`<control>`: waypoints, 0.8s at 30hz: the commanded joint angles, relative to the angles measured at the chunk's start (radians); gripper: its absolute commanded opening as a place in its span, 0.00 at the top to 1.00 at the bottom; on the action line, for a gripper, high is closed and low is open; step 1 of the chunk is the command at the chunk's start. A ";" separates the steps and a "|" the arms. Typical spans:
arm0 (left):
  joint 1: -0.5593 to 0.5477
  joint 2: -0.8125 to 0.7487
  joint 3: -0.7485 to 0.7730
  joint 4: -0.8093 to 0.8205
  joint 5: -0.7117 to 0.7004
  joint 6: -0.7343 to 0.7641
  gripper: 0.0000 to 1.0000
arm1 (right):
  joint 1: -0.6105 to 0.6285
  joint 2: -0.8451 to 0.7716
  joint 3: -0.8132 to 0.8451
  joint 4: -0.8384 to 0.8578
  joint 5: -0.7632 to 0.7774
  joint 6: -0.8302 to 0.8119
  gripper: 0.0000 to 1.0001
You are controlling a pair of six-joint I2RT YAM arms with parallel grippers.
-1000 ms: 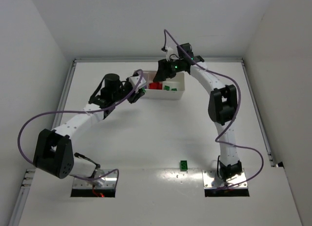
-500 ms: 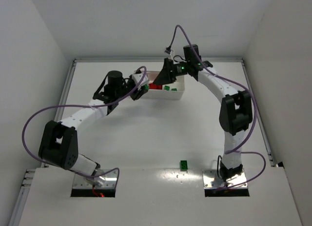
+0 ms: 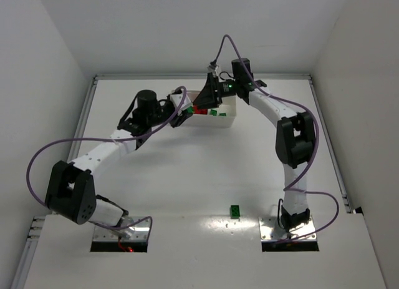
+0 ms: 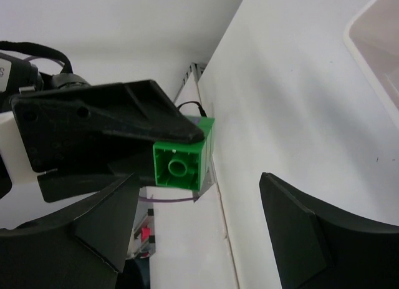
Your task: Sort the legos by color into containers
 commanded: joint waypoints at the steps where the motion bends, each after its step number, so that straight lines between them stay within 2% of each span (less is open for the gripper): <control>1: -0.025 -0.045 0.017 0.044 0.031 -0.012 1.00 | 0.019 0.015 0.064 0.066 -0.028 0.038 0.21; 15: -0.044 -0.036 0.017 0.044 0.021 -0.002 1.00 | 0.056 -0.014 0.032 0.085 -0.056 0.016 0.23; 16: -0.044 -0.036 0.017 0.044 0.021 -0.002 1.00 | 0.056 -0.014 0.032 0.085 -0.056 0.016 0.25; 20: -0.044 -0.027 0.017 0.044 0.011 -0.002 1.00 | 0.056 -0.014 0.021 0.085 -0.056 0.006 0.44; 21: -0.044 -0.027 0.017 0.053 0.000 -0.002 1.00 | 0.056 -0.014 0.021 0.085 -0.056 0.005 0.54; 24: -0.044 -0.027 0.017 0.053 -0.021 -0.002 1.00 | 0.056 -0.023 0.001 0.065 -0.056 -0.016 0.66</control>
